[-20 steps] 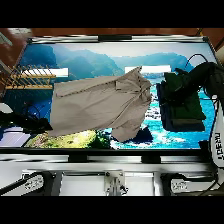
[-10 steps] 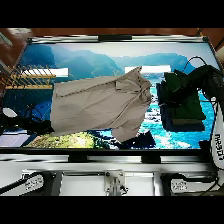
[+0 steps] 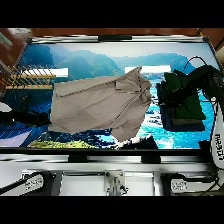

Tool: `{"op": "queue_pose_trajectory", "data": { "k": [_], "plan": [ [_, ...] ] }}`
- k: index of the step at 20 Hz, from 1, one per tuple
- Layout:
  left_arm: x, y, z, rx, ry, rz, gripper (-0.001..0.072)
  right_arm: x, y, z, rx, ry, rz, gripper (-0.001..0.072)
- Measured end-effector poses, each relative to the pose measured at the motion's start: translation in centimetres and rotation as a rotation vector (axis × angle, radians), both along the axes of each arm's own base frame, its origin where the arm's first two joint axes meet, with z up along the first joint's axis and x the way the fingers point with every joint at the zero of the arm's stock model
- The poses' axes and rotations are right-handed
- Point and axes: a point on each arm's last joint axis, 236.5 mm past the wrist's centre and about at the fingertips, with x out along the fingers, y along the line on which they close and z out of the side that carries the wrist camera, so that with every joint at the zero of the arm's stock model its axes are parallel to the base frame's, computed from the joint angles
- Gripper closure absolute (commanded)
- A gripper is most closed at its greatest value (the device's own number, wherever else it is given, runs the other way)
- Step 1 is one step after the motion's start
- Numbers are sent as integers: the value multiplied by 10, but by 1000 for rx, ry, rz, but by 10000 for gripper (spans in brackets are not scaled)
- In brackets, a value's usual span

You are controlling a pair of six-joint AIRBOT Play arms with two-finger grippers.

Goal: Fold the shirts.

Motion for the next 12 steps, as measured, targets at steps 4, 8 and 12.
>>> {"op": "queue_pose_trajectory", "data": {
  "k": [4, 8, 12],
  "plan": [
    [33, 24, 29, 42, -110, 48, 674, 2, 0, 0, -1, -5, -6, 219],
    [36, 32, 18, 35, -87, 93, 673, 5, -1, 0, -2, -16, -14, 219],
    [33, 31, -4, 10, -33, 142, 147, 5, 0, 0, 2, -13, -21, 219]
  ]
}}
